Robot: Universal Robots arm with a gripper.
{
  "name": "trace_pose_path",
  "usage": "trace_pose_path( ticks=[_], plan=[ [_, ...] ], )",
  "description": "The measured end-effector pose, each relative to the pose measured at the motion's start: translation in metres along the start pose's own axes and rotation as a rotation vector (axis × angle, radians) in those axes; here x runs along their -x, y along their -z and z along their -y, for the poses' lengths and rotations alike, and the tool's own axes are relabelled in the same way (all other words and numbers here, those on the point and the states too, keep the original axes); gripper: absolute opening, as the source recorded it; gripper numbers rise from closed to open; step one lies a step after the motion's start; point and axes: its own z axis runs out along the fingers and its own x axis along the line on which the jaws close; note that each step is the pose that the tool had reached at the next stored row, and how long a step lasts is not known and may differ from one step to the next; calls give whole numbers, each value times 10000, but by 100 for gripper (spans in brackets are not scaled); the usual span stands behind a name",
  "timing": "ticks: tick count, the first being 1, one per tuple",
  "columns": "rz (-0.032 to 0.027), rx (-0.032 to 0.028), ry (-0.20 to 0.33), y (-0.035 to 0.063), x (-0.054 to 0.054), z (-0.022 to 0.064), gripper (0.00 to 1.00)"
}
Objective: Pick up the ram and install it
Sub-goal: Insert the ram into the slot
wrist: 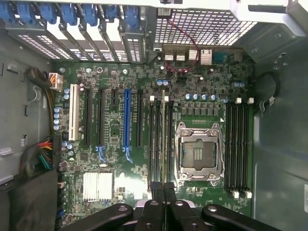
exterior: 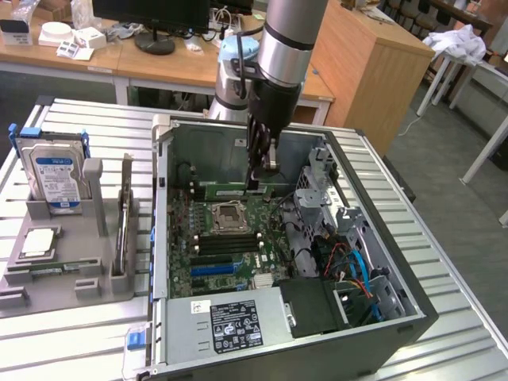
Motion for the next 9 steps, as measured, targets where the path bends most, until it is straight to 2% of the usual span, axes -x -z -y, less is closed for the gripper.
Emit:
trace_pose_path(
  ticks=[9],
  plan=[
    [3, -4, -145, -103, -3, 3, 12]
  ],
)
